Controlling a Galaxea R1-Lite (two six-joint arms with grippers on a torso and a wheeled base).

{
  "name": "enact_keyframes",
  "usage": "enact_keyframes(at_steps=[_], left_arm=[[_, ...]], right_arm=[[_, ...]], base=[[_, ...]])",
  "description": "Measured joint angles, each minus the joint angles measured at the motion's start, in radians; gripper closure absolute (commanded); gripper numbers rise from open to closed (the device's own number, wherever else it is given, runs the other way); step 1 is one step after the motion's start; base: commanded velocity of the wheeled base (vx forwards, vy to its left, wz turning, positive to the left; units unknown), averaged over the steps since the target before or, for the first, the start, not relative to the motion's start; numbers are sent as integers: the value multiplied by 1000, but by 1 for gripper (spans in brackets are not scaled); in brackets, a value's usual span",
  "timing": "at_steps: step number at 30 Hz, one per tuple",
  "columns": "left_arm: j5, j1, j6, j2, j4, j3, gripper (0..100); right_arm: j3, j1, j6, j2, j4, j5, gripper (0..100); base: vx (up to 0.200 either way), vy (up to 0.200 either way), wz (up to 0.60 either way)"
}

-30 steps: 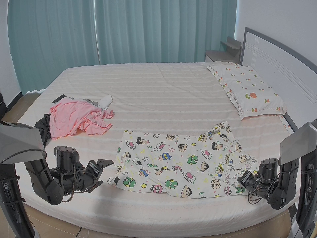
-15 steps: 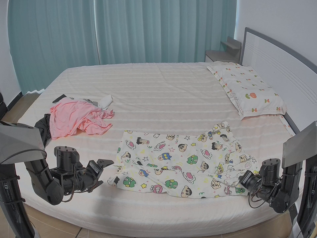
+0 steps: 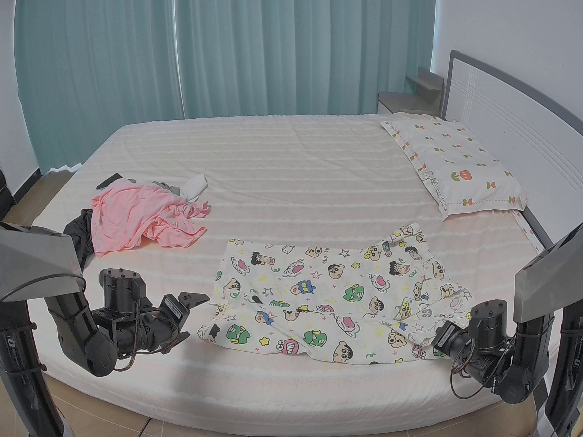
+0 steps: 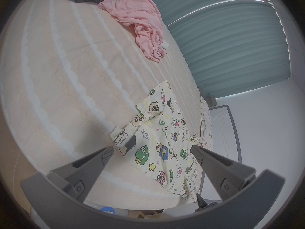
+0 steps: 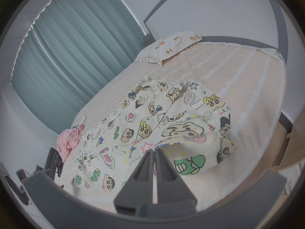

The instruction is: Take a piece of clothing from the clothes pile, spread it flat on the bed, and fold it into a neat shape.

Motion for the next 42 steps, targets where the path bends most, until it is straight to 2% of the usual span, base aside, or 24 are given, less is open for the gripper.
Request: enact_keyframes(at_steps=[9,18,19,37,39,42], left_arm=[[0,0,0,0,0,-1,0],[0,0,0,0,0,-2,0],[0,0,0,0,0,-2,0],[0,0,0,0,0,-1,0],[0,0,0,0,0,-1,0],[0,0,0,0,0,-1,0]], right_arm=[[20,50,-17,-20,0,-43,100],[51,84,-23,-21,0,-51,100],[53,90,-23,-21,0,-51,0],[59,121,-46,-63,0,-67,0],[59,118,-50,-68,0,-62,0],[57,92,-58,-70,0,-8,0]], base=[[0,0,0],[0,0,0],[0,0,0],[0,0,0],[0,0,0],[0,0,0]])
